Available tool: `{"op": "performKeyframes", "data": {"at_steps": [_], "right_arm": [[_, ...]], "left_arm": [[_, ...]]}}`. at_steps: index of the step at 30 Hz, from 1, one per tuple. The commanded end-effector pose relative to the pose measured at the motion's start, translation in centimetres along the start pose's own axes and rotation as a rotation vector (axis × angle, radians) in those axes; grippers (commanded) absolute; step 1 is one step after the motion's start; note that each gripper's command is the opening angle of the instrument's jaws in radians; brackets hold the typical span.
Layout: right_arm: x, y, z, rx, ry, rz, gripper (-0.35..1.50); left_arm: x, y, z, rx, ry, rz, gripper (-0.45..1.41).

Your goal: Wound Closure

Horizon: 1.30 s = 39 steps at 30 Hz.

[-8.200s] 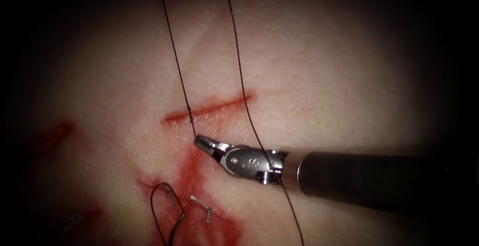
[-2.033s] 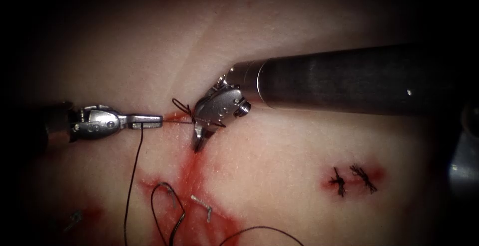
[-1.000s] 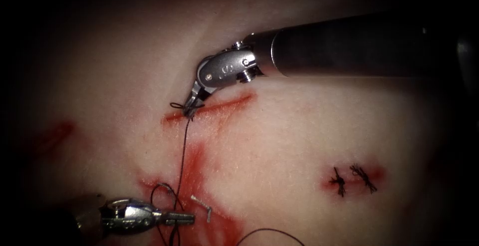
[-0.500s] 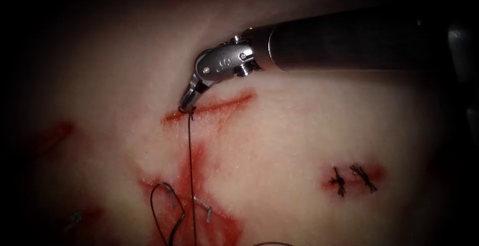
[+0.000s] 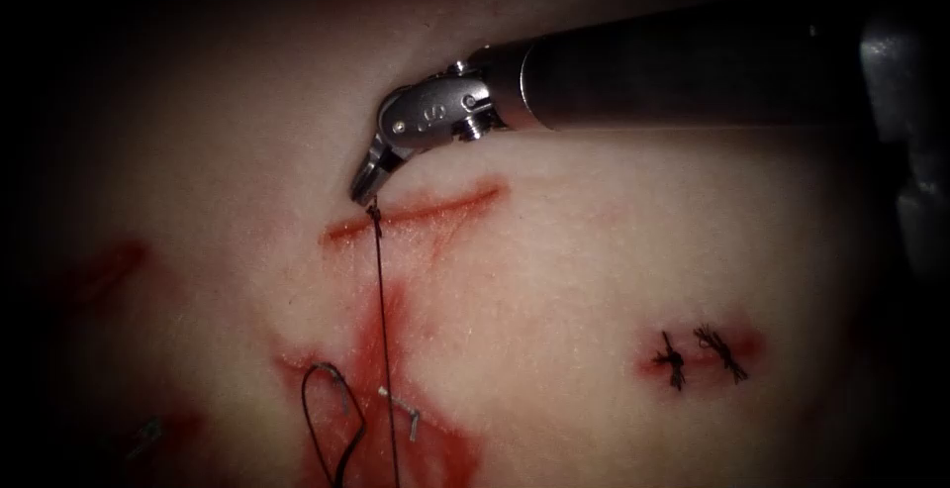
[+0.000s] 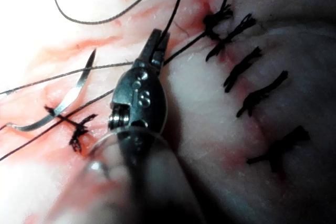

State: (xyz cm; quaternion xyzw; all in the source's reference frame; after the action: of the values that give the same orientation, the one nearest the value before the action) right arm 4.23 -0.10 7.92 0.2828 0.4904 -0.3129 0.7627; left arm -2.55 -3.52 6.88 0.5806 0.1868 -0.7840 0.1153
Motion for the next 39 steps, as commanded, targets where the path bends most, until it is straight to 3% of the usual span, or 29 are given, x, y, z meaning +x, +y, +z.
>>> {"op": "performKeyframes", "data": {"at_steps": [1, 11, 20, 28, 34, 35, 38, 39], "right_arm": [[-0.01, 0.03, 0.09, 0.003, 0.0, 0.001, -0.35], [-0.02, 0.01, 0.19, -0.005, -0.013, 0.05, -0.35], [-0.16, 0.17, 0.07, -0.105, -0.061, 0.079, -0.35], [-0.15, 0.15, 0.1, -0.113, -0.073, 0.089, -0.35], [-0.11, 0.12, 0.12, -0.151, -0.033, 0.091, -0.35], [-0.1, 0.12, 0.11, -0.171, -0.03, 0.093, -0.2], [-0.08, 0.11, 0.04, -0.241, -0.035, 0.108, 0.79], [-0.07, 0.11, 0.0, -0.268, -0.034, 0.118, 0.99]], "left_arm": [[-0.05, 0.04, 0.11, -0.012, 0.009, 0.003, -0.45], [-0.1, 0.37, 0.27, -0.095, 0.044, -0.017, -0.45], [-0.28, 0.59, 0.49, -0.145, 0.04, -0.039, -0.45], [-0.21, 0.48, 0.43, -0.135, 0.053, -0.04, -0.45], [0.05, 0.18, 0.13, -0.066, 0.068, -0.032, -0.45], [0.12, 0.1, 0.06, -0.053, 0.072, -0.026, -0.45], [0.27, -0.11, -0.14, -0.013, 0.081, 0.006, -0.45], [0.33, -0.19, -0.21, -0.001, 0.083, 0.012, -0.45]]}}
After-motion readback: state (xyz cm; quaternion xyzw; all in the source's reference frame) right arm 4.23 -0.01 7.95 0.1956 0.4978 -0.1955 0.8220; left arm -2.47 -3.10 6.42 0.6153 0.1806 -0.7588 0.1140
